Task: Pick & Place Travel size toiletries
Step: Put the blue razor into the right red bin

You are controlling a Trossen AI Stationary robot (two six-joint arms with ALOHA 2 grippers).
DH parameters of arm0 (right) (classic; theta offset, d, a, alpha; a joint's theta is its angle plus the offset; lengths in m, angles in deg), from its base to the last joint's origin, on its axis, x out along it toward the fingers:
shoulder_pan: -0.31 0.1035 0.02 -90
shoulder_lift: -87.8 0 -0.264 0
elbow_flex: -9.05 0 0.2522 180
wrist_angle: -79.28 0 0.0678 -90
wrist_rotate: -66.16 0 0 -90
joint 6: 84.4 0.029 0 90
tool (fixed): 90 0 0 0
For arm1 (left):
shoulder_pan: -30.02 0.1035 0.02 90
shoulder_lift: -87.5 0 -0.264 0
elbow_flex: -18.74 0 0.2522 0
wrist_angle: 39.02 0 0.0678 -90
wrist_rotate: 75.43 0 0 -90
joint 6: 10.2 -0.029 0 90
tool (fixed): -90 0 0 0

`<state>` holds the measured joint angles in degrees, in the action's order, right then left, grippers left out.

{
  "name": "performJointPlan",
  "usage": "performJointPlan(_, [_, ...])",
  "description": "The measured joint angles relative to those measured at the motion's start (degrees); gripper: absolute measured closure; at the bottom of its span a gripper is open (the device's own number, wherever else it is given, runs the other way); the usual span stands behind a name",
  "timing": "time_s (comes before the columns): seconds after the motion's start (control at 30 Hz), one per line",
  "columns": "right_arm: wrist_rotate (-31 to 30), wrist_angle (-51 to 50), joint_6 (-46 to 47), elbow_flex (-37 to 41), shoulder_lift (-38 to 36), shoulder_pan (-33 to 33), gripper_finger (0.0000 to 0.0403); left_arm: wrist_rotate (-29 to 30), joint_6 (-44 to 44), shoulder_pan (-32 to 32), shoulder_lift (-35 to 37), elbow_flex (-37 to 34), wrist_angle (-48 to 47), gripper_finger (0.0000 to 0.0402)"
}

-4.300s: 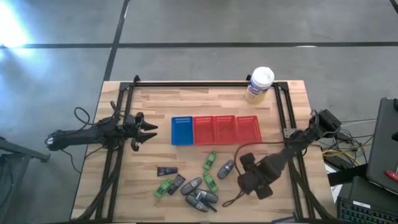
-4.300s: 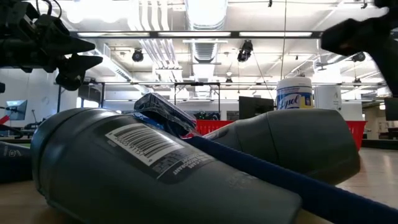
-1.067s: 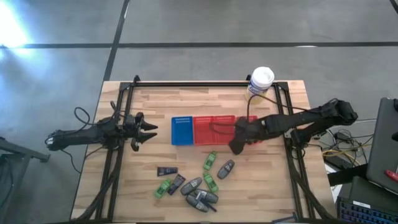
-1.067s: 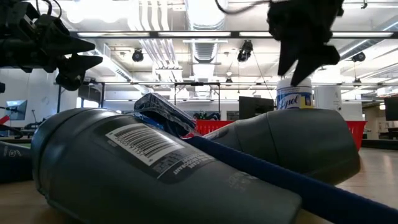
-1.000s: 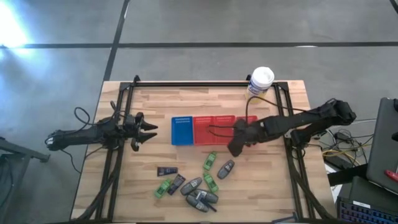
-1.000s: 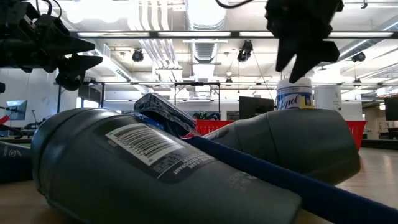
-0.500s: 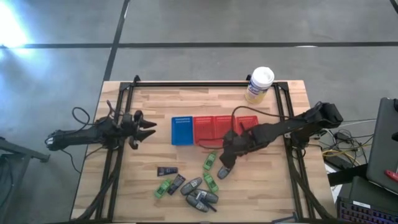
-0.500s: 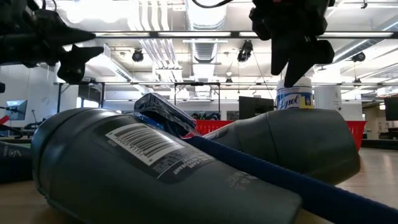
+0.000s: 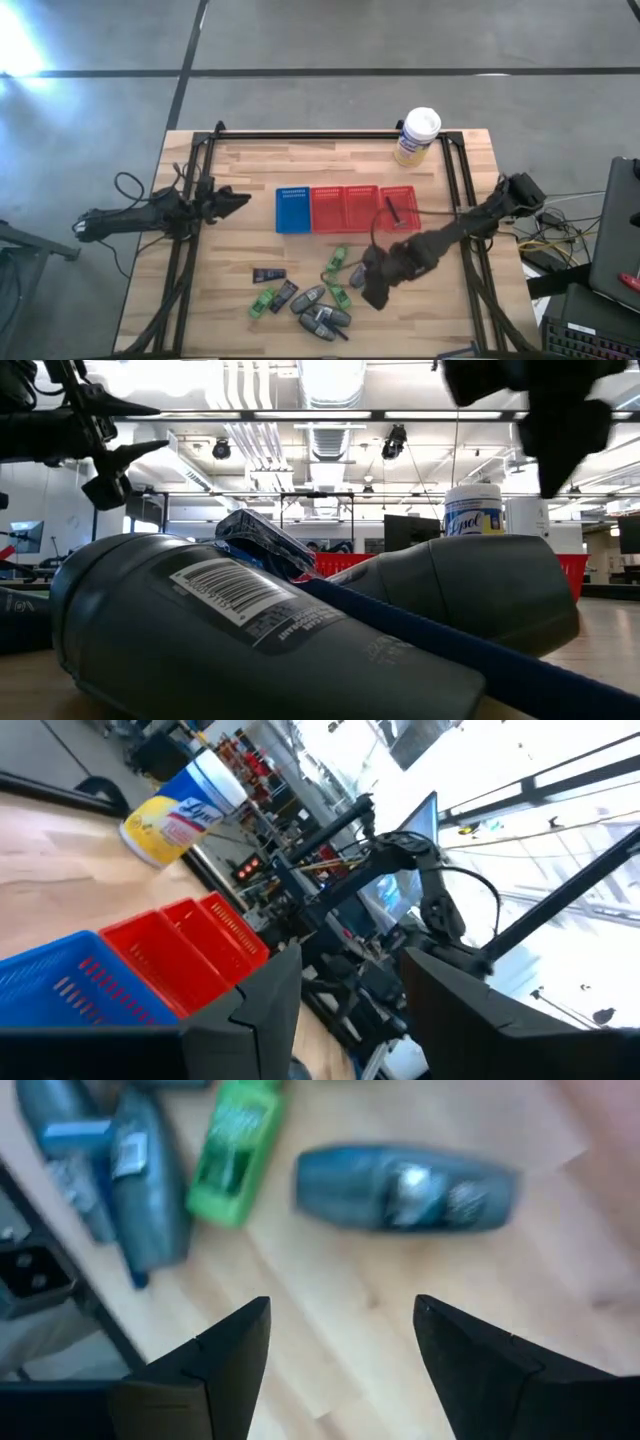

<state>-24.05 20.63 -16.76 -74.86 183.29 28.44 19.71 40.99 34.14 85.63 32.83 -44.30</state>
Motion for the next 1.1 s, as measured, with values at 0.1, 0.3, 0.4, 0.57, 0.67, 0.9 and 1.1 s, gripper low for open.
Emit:
performJointPlan(0.1, [0.0, 1.9, 3.5, 0.0, 2.1, 2.8, 0.0154, 0.5, 0.3, 0.0, -0.9, 0.0, -1.3, 0.0223])
performJointPlan(0.3, [-2.2, 5.9, 10.9, 0.0, 6.2, 6.9, 0.0162, 3.9, 0.4, 0.0, -3.8, 0.0, -1.8, 0.0223])
performJointPlan(0.4, [-3.4, 8.9, 14.6, -0.8, 8.8, 8.2, 0.0170, 4.9, -0.2, 0.0, -5.3, 0.0, -2.4, 0.0223])
performJointPlan(0.57, [-5.9, 10.6, 17.0, -7.1, 15.6, 9.5, 0.0176, 4.1, 0.0, 0.0, -6.8, 0.0, -2.6, 0.0223])
performJointPlan(0.67, [-5.9, 9.8, 15.4, -13.1, 20.6, 10.1, 0.0170, 2.2, 0.4, 0.0, -6.9, 0.0, -2.7, 0.0223])
performJointPlan(0.9, [-6.4, -3.1, 15.9, -28.4, 29.2, 10.8, 0.0147, -0.5, 2.0, 0.0, -6.9, 0.0, -3.0, 0.0223])
performJointPlan(1.1, [-7.0, -4.0, 19.2, -35.6, 33.8, 10.7, 0.0150, -1.3, 2.5, 0.0, -6.9, 0.0, -3.0, 0.0223])
